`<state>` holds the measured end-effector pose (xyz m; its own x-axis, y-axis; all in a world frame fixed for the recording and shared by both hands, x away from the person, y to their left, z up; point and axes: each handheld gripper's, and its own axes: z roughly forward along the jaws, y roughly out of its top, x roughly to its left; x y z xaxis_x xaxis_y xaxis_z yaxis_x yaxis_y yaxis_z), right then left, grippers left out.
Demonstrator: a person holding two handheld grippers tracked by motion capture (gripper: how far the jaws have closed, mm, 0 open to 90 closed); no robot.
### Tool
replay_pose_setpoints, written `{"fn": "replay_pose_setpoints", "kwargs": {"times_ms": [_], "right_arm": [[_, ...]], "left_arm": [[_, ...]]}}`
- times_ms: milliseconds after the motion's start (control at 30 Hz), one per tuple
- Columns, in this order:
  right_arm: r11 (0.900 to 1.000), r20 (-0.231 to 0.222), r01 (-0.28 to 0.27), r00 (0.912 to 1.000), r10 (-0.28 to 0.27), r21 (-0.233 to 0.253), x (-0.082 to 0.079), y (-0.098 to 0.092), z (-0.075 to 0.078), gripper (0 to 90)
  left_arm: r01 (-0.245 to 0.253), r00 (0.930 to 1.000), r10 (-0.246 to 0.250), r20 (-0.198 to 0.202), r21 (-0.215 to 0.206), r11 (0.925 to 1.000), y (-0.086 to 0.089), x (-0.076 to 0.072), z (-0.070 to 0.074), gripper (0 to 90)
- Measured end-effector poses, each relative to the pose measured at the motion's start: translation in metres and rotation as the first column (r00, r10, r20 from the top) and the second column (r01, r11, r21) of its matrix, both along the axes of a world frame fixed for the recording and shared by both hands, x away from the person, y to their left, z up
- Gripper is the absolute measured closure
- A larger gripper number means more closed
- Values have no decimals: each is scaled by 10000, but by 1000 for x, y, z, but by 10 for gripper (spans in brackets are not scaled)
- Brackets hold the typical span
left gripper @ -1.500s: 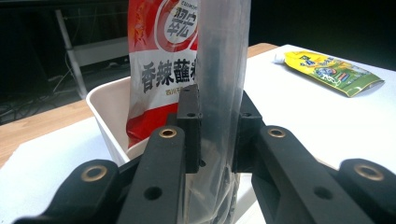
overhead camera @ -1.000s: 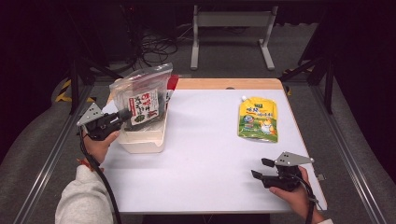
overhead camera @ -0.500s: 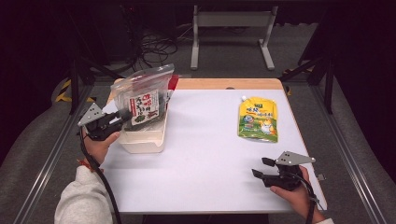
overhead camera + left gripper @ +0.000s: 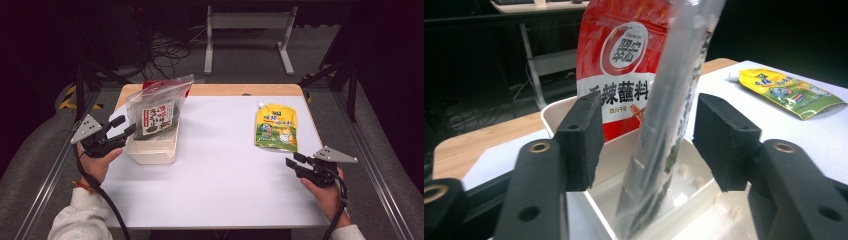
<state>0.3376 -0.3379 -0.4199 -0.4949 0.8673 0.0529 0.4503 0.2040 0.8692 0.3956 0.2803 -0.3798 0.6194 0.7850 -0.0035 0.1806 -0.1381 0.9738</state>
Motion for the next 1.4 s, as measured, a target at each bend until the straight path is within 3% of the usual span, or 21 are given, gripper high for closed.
{"fn": "replay_pose_setpoints", "kwargs": {"times_ms": [133, 267, 533, 667, 733, 767, 833, 867, 900, 967, 1067, 1100, 1133, 1167, 1200, 1233, 1267, 1300, 1333, 1367, 1400], "right_arm": [[9989, -29, 456, 9990, -457, -106, 14, -9, 0, 636], [9945, -161, 1045, 9944, -1045, -39, 35, -22, -2, 646], [9845, -1166, 1734, 9786, -1694, 253, 67, -28, -15, 427], [9829, -1885, 1837, 9657, -1787, 95, 81, -24, -24, 327], [9831, -2090, 1828, 9616, -1777, 53, 83, -23, -26, 310], [9815, -2329, 1912, 9549, -1845, 64, 86, -22, -30, 246], [9806, -2370, 1943, 9542, -1826, 271, 87, -21, -32, 231], [9805, -2361, 1946, 9543, -1830, 265, 87, -22, -32, 230], [9805, -2361, 1946, 9543, -1830, 265, 87, -22, -32, 230], [9790, -2381, 2001, 9534, -1854, 388, 87, -22, -32, 225], [9823, -2271, 1849, 9558, -1870, -305, 90, -15, -32, 287], [9823, -2271, 1849, 9558, -1870, -305, 90, -15, -32, 287], [9807, -2150, 1729, 9582, -1889, -909, 91, -9, -31, 305], [9807, -2150, 1729, 9582, -1889, -909, 91, -9, -31, 305], [9801, -2135, 1659, 9591, -1861, -1093, 92, -7, -31, 316], [9793, -2041, 1514, 9628, -1769, -1346, 92, -5, -31, 341], [9793, -2041, 1514, 9628, -1769, -1346, 92, -5, -31, 341], [9794, -2047, 1373, 9646, -1662, -1480, 93, -4, -31, 362], [9794, -2047, 1373, 9646, -1662, -1480, 93, -4, -31, 362], [9787, -2035, 1277, 9660, -1595, -1608, 92, -3, -30, 384], [9781, -2008, 1250, 9668, -1577, -1664, 92, -3, -30, 400]], "left_arm": [[-183, 9997, 190, -167, 409, 9990, -3, -8, -3, 362], [-231, 9996, 252, -155, 1195, 9926, -7, -16, -9, 300], [-162, 9999, 169, -37, 1375, 9904, -7, -40, -12, 242], [211, 9996, -244, 162, 1806, 9833, -18, -63, -13, 238], [421, 9990, -446, 94, 1855, 9817, -23, -69, -14, 231], [657, 9978, -664, -32, 1920, 9792, -26, -73, -17, 226], [794, 9968, -775, -175, 2232, 9715, -31, -78, -22, 216], [1144, 9931, -1052, -527, 2252, 9676, -35, -81, -30, 211], [1144, 9931, -1052, -527, 2252, 9676, -35, -81, -30, 209], [1378, 9887, -1190, -909, 2425, 9603, -39, -84, -39, 203], [2062, 9719, -1681, -1648, 2516, 9456, -49, -88, -54, 196], [2062, 9719, -1681, -1648, 2516, 9456, -49, -88, -54, 194], [2486, 9612, -1994, -1906, 2855, 9256, -58, -88, -59, 192], [2486, 9612, -1994, -1906, 2855, 9256, -58, -88, -59, 190], [2638, 9570, -2104, -1998, 2965, 9179, -62, -88, -61, 190], [2994, 9448, -2400, -2230, 2904, 9089, -69, -86, -64, 189], [2994, 9448, -2400, -2230, 2904, 9089, -69, -86, -64, 189], [3310, 9343, -2639, -2398, 3084, 8918, -77, -85, -68, 189], [3310, 9343, -2639, -2398, 3084, 8918, -77, -85, -68, 188], [3455, 9284, -2731, -2519, 3152, 8839, -80, -84, -70, 187], [3727, 9173, -2940, -2684, 3194, 8713, -87, -83, -73, 186]]}}
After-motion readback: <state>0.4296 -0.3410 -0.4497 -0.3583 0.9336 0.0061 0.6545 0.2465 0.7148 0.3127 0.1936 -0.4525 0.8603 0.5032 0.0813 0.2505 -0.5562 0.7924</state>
